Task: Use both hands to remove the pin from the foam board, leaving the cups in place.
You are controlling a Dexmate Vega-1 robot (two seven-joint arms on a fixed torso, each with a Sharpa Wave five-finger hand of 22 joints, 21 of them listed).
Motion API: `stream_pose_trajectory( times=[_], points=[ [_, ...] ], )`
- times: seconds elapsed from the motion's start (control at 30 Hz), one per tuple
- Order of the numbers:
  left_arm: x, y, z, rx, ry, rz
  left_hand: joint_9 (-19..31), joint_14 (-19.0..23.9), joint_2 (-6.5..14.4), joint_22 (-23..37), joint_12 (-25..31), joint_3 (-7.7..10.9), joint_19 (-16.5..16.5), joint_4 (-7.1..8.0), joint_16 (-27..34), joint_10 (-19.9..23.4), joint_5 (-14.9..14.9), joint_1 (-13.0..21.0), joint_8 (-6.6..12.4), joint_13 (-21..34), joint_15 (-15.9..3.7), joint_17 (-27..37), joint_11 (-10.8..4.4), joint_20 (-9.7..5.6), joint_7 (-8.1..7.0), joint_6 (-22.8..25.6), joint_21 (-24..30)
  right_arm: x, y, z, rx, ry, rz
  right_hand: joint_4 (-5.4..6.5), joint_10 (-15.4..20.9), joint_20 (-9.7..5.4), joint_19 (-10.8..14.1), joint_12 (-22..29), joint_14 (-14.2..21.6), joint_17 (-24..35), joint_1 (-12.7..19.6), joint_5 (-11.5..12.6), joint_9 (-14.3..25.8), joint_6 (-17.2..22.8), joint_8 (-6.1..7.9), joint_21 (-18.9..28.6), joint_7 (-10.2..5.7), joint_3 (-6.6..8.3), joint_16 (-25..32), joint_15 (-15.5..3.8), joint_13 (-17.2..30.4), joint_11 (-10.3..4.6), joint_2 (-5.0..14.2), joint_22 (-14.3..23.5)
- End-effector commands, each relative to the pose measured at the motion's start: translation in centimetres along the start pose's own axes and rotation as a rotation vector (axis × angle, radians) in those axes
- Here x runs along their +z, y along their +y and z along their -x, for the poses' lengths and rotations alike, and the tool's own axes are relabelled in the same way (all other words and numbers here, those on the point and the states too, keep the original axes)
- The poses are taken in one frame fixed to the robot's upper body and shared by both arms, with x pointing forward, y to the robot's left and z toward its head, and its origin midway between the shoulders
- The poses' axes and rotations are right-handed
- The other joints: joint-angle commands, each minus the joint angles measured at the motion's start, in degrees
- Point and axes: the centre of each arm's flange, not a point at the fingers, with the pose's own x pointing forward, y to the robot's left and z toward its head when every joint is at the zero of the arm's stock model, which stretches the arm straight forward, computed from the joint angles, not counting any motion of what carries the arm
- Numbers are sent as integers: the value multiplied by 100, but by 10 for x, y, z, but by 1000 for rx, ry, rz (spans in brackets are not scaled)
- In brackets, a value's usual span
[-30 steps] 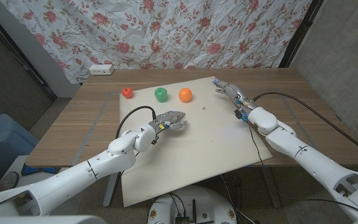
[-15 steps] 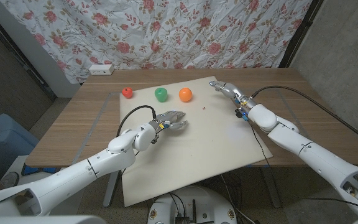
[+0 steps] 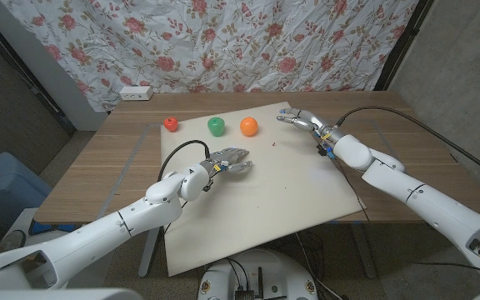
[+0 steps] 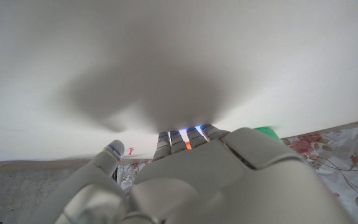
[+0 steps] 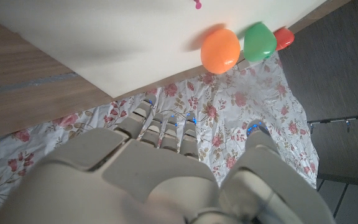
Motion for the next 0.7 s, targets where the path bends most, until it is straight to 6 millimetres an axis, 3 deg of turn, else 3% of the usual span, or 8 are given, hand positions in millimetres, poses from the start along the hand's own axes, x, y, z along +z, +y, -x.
stream_pose_trajectory(
  times=[0.03, 0.33, 0.53, 0.7],
  points=[
    [-1, 0, -1, -13, 6, -8, 24, 26, 749, 24, 41, -23, 4, 2, 26, 0, 0, -48, 32, 19, -367, 13, -26, -388, -62, 42, 29, 9, -2, -1, 45, 14, 138, -143, -119, 148, -138, 8, -131, 3, 272, -21, 39, -25, 62, -24, -18, 89, 10, 38, 15, 32, -20, 15],
    [-2, 2, -1, -13, 3, -24, 25, 15, 749, 22, 41, -34, 0, -2, 21, -4, 3, -43, 36, 19, -369, 12, -23, -402, -84, 61, 29, 16, 0, -6, 101, 50, 256, -179, -372, 316, -556, -1, -437, -12, 595, -17, 55, -79, 74, -41, -43, 193, -8, 232, 20, 80, -102, 23],
    [-2, 3, -1, -18, 7, -28, 25, 12, 749, 21, 42, -41, -5, -6, 20, -1, 4, -40, 36, 20, -370, 11, -26, -403, -95, 66, 27, 22, 0, -10, 127, 70, 321, -190, -479, 393, -604, -5, -496, -13, 727, 9, 64, -81, 91, -16, -49, 239, 8, 360, 23, 116, -144, 25],
    [-2, 3, -1, -17, 2, -29, 25, 8, 750, 20, 43, -44, -6, -8, 18, 1, 6, -37, 36, 20, -367, 10, -25, -407, -91, 72, 28, 27, -1, -11, 143, 89, 356, -171, -539, 546, -625, 13, -543, -1, 796, 30, 77, 18, 142, 6, -77, 247, 33, 472, 27, 162, -235, 27]
  ],
)
